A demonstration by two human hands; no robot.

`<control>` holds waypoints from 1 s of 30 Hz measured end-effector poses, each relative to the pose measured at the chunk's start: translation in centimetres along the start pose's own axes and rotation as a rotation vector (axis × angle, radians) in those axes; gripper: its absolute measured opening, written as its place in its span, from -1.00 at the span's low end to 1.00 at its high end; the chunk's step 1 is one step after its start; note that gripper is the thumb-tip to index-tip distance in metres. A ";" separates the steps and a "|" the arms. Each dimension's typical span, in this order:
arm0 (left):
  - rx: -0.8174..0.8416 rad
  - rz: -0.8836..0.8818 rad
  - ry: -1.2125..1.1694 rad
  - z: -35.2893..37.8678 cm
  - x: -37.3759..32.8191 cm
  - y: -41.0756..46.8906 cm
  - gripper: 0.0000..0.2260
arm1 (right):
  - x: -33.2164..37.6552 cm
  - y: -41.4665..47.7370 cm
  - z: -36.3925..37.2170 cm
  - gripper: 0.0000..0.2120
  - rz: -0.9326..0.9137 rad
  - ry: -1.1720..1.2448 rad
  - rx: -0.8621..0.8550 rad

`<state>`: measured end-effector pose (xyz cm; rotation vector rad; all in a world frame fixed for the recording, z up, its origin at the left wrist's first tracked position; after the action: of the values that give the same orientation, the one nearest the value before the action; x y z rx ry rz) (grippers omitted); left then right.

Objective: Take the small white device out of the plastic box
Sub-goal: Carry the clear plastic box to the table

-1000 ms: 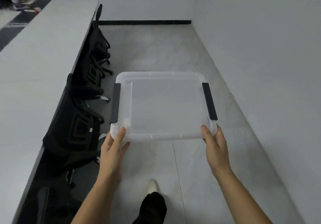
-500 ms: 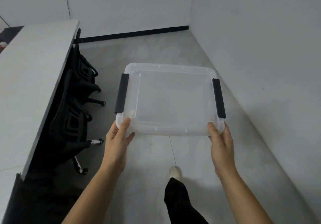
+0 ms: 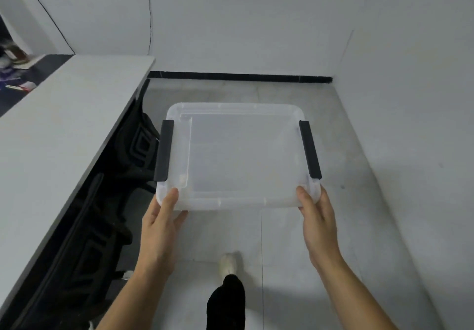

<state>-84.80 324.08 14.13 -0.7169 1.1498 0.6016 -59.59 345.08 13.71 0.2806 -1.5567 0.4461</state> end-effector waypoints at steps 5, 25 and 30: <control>-0.022 -0.037 -0.049 3.0 -0.8 16.4 -0.70 | 1.6 17.0 4.2 -0.63 0.002 -0.023 0.002; -0.158 -0.027 -0.034 13.9 -12.6 76.3 -0.70 | 7.6 78.4 21.6 -0.53 0.064 -0.022 0.070; -0.387 0.016 -0.122 8.1 -16.4 86.6 -0.72 | 11.6 92.1 35.0 -0.55 0.045 -0.080 0.318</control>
<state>-149.54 384.43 14.83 -0.9859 0.9351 0.8829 -132.28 412.55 15.77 0.5139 -1.5698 0.7264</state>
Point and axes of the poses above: each hand's wrist, its own y-axis towards the middle knuckle, its own z-axis out of the palm, x = y × z, the point moved 10 cm from there along y, towards the middle knuckle, and after that the axes turned 9 degrees about x, right-handed, at the moved point
